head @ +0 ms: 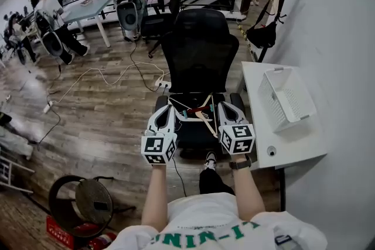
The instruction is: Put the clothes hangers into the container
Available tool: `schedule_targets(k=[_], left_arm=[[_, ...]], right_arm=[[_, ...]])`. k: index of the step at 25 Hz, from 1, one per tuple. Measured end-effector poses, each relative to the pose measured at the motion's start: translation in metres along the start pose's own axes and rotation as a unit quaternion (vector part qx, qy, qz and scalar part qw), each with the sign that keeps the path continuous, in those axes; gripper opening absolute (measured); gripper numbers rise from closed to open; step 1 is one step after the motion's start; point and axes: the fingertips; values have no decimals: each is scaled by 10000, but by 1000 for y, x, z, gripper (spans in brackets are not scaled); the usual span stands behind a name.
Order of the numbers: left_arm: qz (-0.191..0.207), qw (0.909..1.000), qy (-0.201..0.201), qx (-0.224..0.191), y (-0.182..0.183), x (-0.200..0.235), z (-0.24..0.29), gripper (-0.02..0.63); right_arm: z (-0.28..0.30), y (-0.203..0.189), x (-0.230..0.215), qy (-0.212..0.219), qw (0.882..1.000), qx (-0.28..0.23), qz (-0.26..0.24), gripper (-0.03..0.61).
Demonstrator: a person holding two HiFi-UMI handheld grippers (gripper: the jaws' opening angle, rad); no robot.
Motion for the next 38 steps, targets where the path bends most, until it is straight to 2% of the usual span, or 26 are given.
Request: schedule_targets(k=[8,11,14,19,24,28,33,38], left_arm=[[13,9990,228,394,-36,22,171,12],[-94,9981,231,560,-49,19,236,12],[-189,9969,279,707,-72,23,278,12],[-118,9922,364,1190,-133,36,322,12],[-259,9840,197,1752,-211,45,343,12],[-446,9772,28,2075,-266,64,349,12],[-602,9688,-409,2368,-314,88,356,12],[-808,9618,-697,2520,-355,116,363,12]], right_arm=[[151,-2,-67,838,9961,194,196,17],[199,-2,-108,881,9952,319,297,17],[237,-21,-137,913,9930,417,618,15],[273,-92,-172,915,9856,950,1063,17],[291,-172,-176,1087,9763,1586,991,15],[302,-234,-165,1063,9662,2091,1073,15],[318,-298,-149,1034,9569,2565,886,17],[344,-355,-137,1278,9399,3139,416,17]])
Point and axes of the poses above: the fingertips, and each gripper's own axes: z forward along the fingers, x to its left, y out of its top, and after that the axes turned 6 degrees about -x, right-handed
